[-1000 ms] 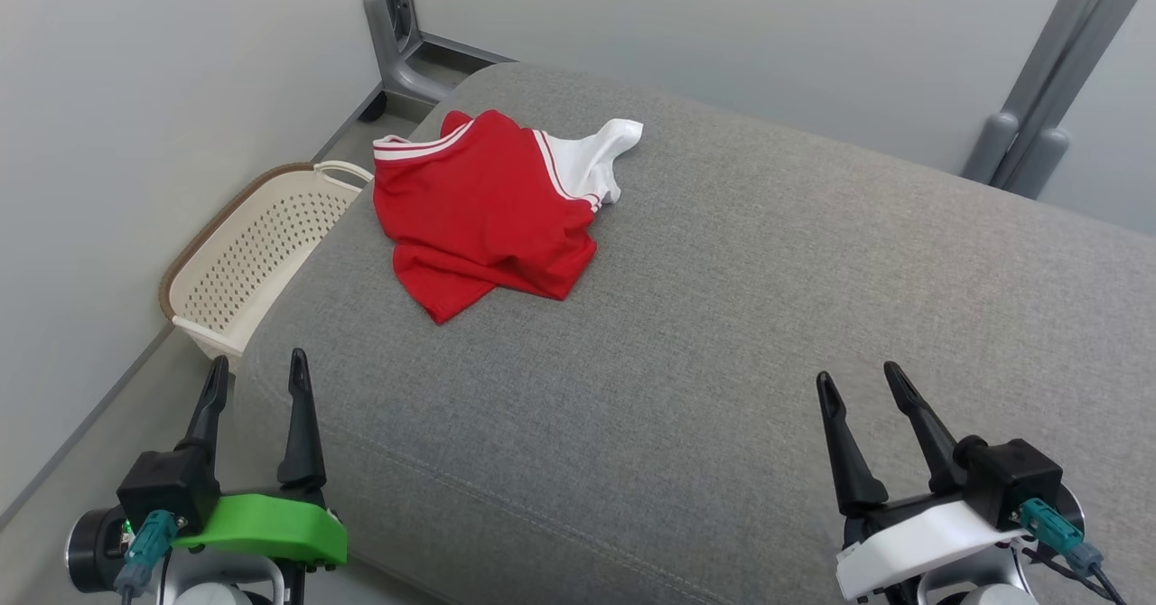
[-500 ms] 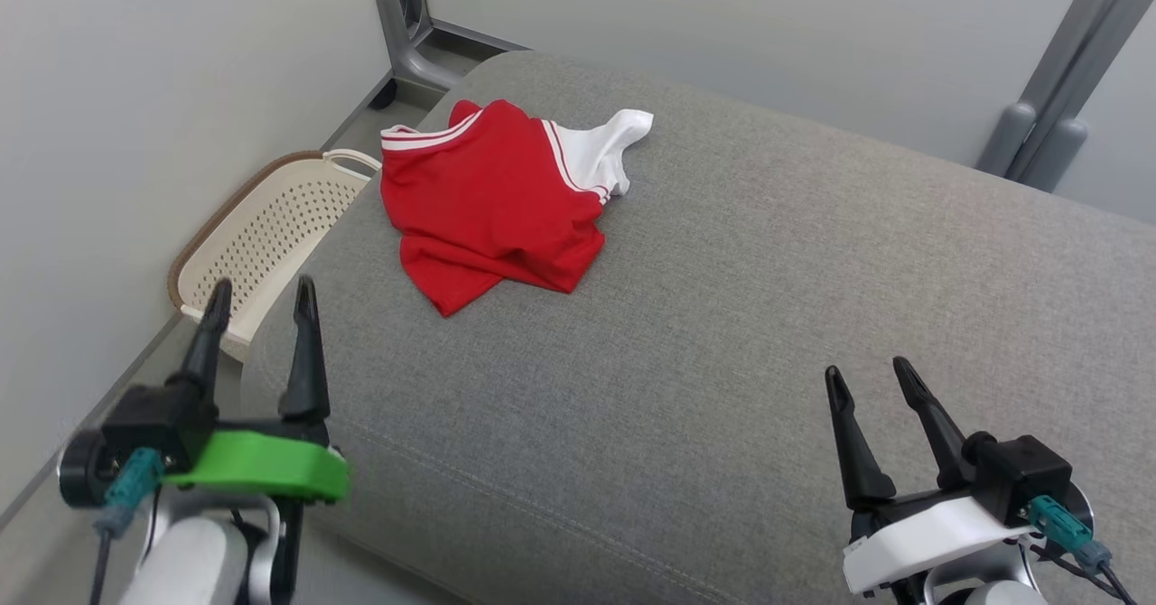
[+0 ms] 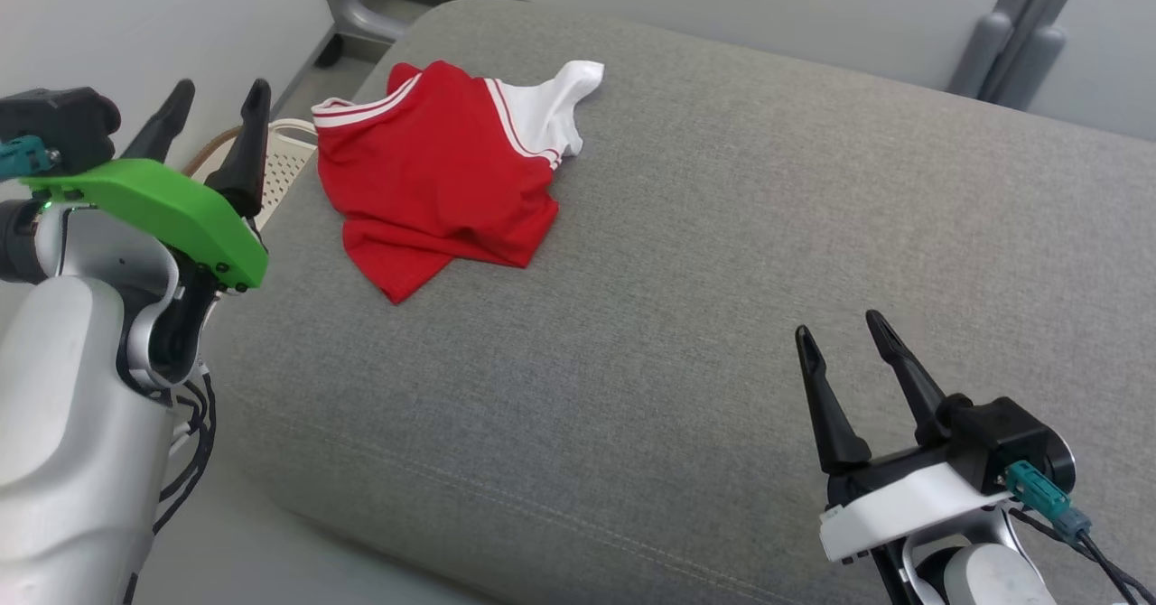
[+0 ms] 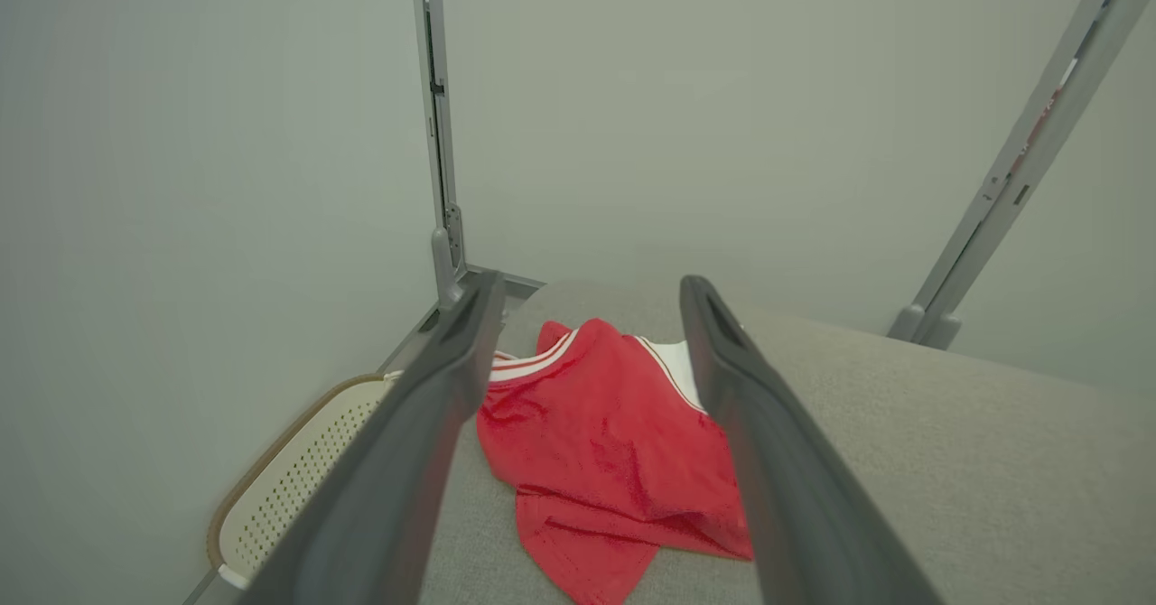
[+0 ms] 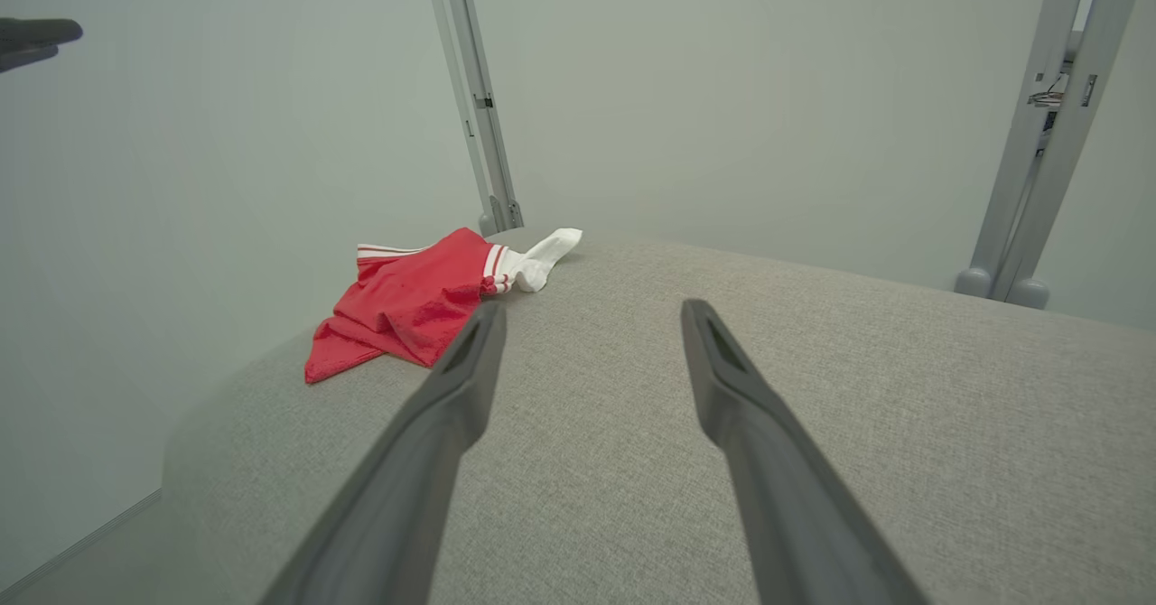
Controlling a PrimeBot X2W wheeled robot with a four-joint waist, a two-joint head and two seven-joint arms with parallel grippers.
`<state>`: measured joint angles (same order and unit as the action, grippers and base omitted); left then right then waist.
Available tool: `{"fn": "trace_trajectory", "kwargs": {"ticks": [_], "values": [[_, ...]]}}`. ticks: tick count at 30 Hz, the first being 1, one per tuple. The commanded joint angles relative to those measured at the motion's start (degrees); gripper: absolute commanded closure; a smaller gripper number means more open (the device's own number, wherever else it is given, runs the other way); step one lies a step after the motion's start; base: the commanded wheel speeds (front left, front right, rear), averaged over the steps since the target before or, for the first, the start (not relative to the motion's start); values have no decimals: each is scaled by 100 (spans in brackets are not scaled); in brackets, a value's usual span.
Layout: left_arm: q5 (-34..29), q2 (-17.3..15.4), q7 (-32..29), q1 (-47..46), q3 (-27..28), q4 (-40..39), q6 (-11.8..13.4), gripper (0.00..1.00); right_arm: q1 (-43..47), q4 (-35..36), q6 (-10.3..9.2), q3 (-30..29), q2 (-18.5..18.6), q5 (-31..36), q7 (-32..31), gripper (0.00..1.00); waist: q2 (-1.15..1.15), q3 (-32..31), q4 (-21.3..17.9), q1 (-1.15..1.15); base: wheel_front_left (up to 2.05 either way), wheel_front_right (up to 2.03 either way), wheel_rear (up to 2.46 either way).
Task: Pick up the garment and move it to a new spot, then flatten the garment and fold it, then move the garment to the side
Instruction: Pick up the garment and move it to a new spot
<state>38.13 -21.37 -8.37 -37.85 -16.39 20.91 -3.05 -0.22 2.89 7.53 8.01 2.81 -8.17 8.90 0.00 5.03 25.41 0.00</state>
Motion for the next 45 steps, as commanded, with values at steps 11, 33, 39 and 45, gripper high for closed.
{"fn": "trace_trajectory", "kwargs": {"ticks": [11,33,39,45], "values": [[683,114,-649,-699,-354,1992,-430,0,-436,46,-8,62,25,88,41,0,0,1204,-1021,0,0,0,0],[1385,-41,-546,-913,-440,4334,-449,100,-947,-78,-8,36,61,101,202,0,0,2002,-1714,0,0,0,0],[1193,-79,-242,-1018,-706,4283,-450,100,-921,-130,-8,-11,57,70,258,0,0,1806,-1611,0,0,0,0],[880,-267,571,-1238,-911,3968,-448,100,-825,-200,-8,-60,48,15,293,0,0,1485,-1503,0,0,0,0]]}}
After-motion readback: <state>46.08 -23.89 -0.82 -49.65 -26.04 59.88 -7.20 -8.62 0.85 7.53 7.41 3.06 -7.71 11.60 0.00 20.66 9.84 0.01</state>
